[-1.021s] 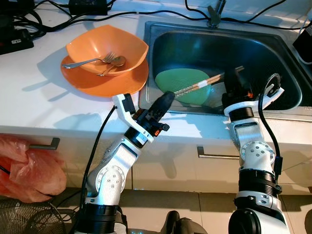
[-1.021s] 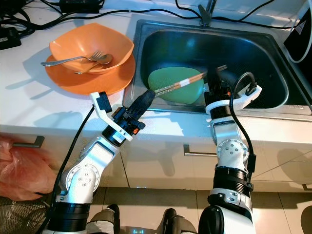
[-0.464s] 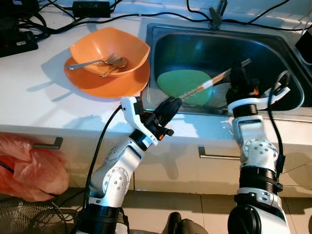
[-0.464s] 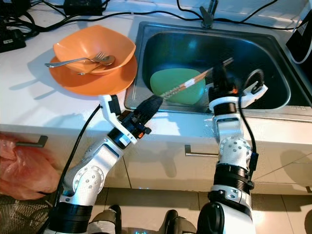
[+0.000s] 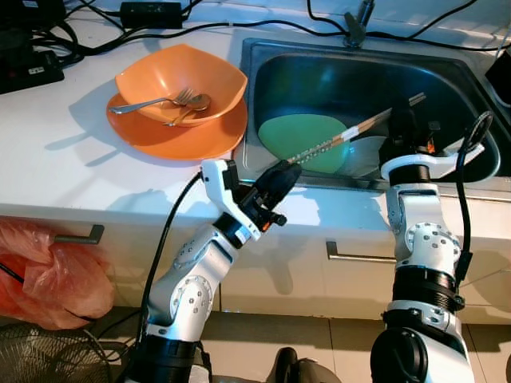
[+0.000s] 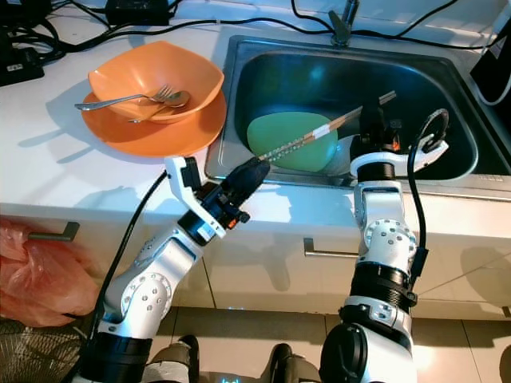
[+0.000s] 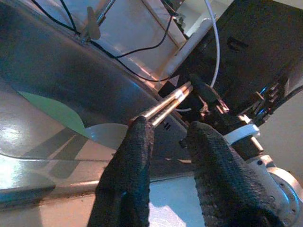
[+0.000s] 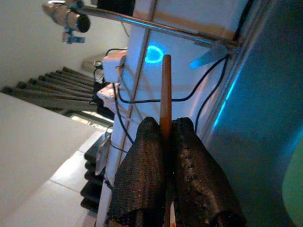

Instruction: Kitchen organization

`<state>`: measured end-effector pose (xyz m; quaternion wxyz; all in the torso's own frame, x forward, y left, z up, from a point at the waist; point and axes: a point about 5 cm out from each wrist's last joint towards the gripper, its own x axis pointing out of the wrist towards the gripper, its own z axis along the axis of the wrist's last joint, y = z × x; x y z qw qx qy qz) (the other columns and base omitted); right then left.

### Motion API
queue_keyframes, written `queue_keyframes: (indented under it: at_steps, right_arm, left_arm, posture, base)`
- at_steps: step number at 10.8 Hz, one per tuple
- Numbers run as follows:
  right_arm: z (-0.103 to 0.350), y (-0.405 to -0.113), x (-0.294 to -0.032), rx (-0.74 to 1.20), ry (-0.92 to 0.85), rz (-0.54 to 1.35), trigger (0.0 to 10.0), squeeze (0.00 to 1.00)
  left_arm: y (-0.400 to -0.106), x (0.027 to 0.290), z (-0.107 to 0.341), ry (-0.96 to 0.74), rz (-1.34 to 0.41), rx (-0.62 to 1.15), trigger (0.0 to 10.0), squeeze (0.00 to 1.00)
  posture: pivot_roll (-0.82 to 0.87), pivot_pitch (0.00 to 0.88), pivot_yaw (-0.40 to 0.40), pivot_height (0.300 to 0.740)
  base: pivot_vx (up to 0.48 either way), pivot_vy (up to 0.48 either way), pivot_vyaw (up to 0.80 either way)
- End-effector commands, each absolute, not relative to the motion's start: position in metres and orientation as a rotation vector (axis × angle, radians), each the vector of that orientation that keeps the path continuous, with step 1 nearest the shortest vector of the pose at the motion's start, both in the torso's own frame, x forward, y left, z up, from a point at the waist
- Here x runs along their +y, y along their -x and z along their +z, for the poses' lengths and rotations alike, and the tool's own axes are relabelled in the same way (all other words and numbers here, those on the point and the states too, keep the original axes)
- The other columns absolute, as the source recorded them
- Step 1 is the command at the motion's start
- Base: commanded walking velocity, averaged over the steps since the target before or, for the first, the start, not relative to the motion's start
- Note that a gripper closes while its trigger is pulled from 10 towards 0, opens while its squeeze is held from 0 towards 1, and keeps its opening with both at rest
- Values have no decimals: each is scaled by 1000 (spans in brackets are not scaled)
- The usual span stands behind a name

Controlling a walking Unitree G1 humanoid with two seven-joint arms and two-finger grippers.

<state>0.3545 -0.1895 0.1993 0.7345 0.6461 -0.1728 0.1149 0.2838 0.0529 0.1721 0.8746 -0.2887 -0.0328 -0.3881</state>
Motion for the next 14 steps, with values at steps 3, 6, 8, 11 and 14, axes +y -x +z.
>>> queue_keyframes:
  at_steps: [3,6,8,11,14]
  right_arm:
    - [208,-357,-209,-446,-1461,136,0,0]
    - [218,-360,-218,-479,-1363,70,0,0]
    - [228,-365,-217,-482,-1105,29,10000,0]
    - [234,-370,-209,-471,-794,48,10000,0]
    - [220,-374,-204,-400,-503,51,10000,0]
  left_arm:
    - [-280,50,146,585,-789,61,10000,0]
    - [-283,52,146,555,-758,51,10000,0]
    - [-289,55,147,462,-688,27,10000,0]
    - [-293,57,154,410,-658,-13,10000,0]
    - [-294,55,157,375,-657,-30,10000,0]
  posture:
    - [180,189,-80,740]
    - [179,189,-80,740]
    - [181,189,-81,740]
    - [182,188,-82,740]
    - [180,188,-84,740]
  base:
    - [0,0,0]
    - [0,0,0]
    - [0,0,0]
    - [0,0,0]
    - [0,0,0]
